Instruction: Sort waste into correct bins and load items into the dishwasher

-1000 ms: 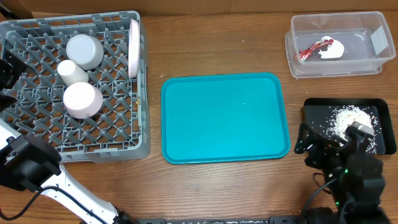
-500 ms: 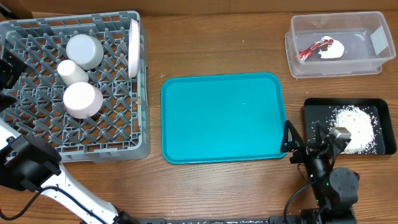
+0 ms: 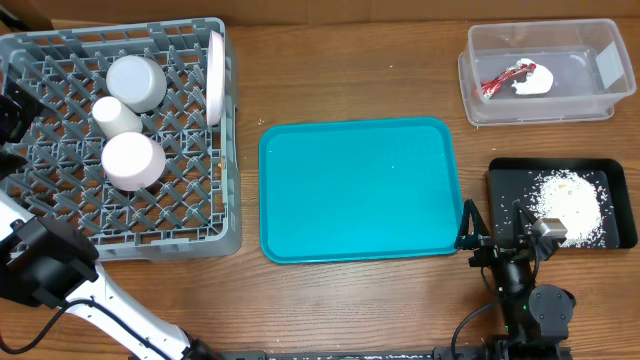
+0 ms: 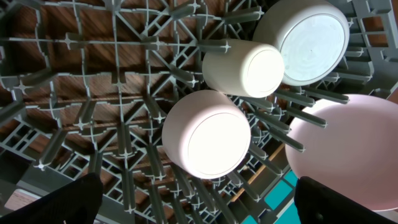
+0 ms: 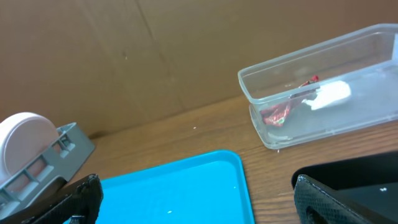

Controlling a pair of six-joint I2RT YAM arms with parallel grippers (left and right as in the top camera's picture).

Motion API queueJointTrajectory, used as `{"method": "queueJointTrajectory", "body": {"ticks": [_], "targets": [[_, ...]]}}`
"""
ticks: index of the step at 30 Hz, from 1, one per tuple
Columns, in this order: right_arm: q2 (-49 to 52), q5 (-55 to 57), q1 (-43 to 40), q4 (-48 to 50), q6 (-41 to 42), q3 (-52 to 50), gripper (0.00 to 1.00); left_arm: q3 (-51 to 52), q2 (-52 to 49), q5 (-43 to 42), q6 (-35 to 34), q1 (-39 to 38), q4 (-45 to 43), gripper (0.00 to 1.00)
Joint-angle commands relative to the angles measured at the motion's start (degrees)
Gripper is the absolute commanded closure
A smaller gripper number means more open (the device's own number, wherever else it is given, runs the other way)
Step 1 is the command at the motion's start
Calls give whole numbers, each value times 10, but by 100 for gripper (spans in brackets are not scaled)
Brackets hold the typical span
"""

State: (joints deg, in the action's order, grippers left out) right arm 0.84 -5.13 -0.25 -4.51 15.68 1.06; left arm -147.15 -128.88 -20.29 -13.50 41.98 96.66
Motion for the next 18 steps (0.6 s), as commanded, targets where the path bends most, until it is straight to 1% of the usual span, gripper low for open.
{"method": "queueJointTrajectory", "body": {"ticks": [1,8,13,18], "targets": [[-7,-40,-24,11,-51,-6,0,0,10,4,-4,-4,1,0],[-7,-31,-62,5,-96,-6,0,0,10,4,-4,-4,1,0],[-7,15,-64,0,-97,-6,0,0,10,4,-4,-4,1,0],[-7,21,-64,-1,-97,-6,0,0,10,4,-4,-4,1,0]]}}
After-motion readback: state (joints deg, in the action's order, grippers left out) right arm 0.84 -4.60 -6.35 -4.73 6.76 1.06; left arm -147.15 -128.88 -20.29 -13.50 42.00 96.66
